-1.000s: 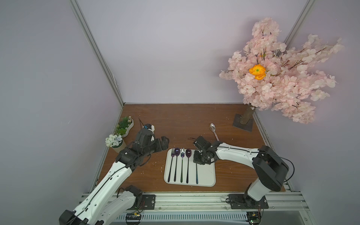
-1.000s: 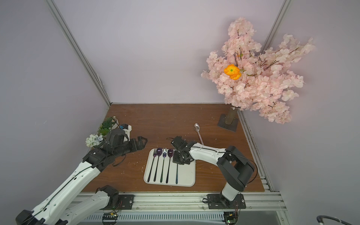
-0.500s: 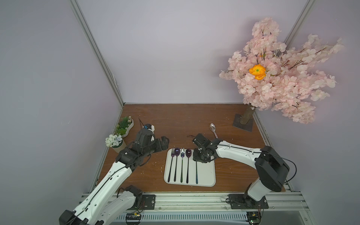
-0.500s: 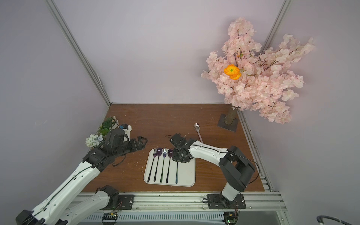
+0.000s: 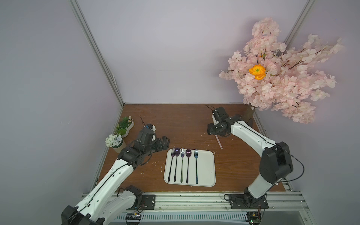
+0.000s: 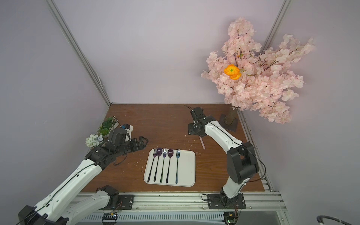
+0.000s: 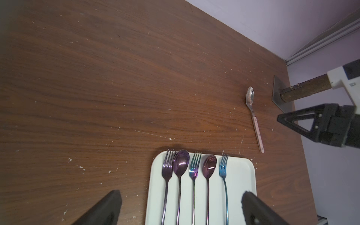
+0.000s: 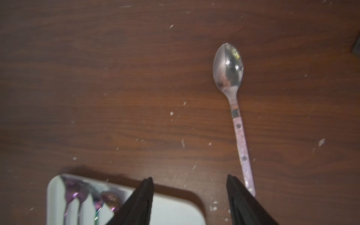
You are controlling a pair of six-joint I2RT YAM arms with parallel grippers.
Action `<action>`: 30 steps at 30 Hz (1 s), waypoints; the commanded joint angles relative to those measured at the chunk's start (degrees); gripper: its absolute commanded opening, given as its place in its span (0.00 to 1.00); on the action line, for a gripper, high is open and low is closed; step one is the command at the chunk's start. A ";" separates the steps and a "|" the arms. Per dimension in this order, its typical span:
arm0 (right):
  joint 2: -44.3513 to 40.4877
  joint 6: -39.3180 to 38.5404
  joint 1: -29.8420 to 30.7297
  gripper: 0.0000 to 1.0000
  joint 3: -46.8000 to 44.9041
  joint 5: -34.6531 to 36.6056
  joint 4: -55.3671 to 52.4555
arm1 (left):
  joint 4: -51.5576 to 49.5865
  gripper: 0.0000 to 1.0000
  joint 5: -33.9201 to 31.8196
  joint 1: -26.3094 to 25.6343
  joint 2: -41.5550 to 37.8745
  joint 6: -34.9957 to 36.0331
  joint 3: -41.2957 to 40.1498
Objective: Set the spoon and fork side by side
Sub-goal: Pick up the spoon from the center of the board.
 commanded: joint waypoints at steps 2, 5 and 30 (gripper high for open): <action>7.94 -14.16 -3.37 0.61 3.80 2.87 -3.05 | -0.26 0.99 -0.94 0.83 2.22 -0.40 3.33; 12.06 -16.19 -4.92 0.59 5.02 3.23 -1.96 | -0.27 0.99 -1.85 0.83 3.58 -0.77 4.22; 13.92 -13.29 -6.56 0.07 3.03 0.57 1.37 | -0.18 0.99 -3.74 1.44 7.47 0.59 5.63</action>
